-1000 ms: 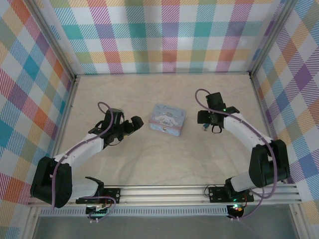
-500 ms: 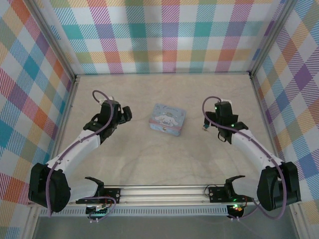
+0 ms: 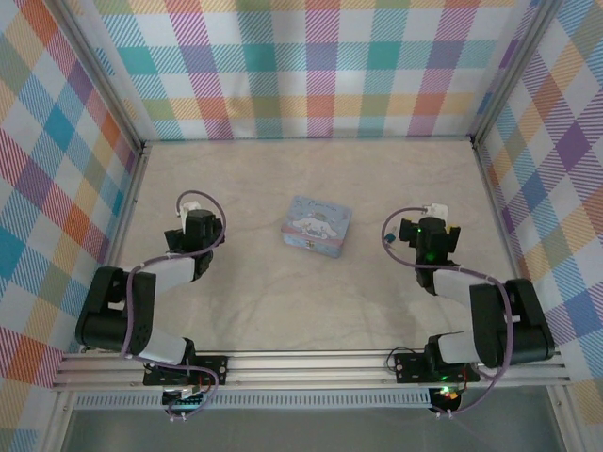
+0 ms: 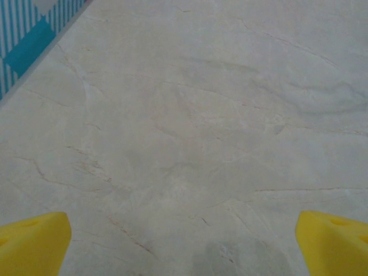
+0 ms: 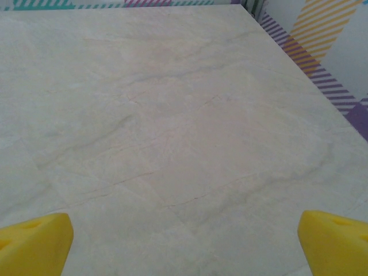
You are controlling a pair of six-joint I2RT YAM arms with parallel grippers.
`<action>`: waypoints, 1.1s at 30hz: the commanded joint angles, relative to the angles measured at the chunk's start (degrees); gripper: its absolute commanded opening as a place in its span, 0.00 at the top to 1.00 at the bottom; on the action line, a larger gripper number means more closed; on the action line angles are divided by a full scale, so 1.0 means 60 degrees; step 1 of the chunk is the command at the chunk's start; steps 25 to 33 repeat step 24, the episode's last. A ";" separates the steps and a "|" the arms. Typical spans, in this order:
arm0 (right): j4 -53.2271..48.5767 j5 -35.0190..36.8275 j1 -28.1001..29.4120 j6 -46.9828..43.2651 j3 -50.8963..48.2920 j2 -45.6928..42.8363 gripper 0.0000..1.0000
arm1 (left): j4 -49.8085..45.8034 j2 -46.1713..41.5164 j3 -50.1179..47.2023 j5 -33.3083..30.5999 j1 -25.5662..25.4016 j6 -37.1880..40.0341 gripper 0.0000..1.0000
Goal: Unlock a padlock with a key
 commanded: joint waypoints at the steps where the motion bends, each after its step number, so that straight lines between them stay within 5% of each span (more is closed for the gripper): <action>1: 0.2271 -0.1019 -0.0392 0.0130 -0.0240 0.0428 0.00 | 0.3322 0.0464 -0.0685 0.0718 0.0246 0.0717 0.00; 5: 0.2529 -0.3710 -0.1040 -0.0128 -0.0164 0.0970 0.00 | 0.3683 0.0583 -0.0898 0.1934 0.0408 0.0932 0.00; 6: 0.3762 -0.3605 -0.1064 -0.0141 -0.0267 0.1679 0.00 | 0.4902 0.0934 -0.1298 0.2056 0.0456 0.0992 0.00; 7: 0.2829 -0.3590 -0.1057 -0.0070 -0.0137 0.1326 0.00 | 0.5465 0.1154 -0.1510 0.1834 0.0448 0.1005 0.00; 8: 0.2293 -0.3530 -0.1071 -0.0018 0.0055 0.1245 0.00 | 0.4413 0.0817 -0.1329 0.1909 0.0499 0.0817 0.00; 33: 0.2131 -0.3726 -0.0898 -0.0365 0.0300 0.1388 0.01 | 0.4658 0.0915 -0.1303 0.1822 0.0488 0.0873 0.00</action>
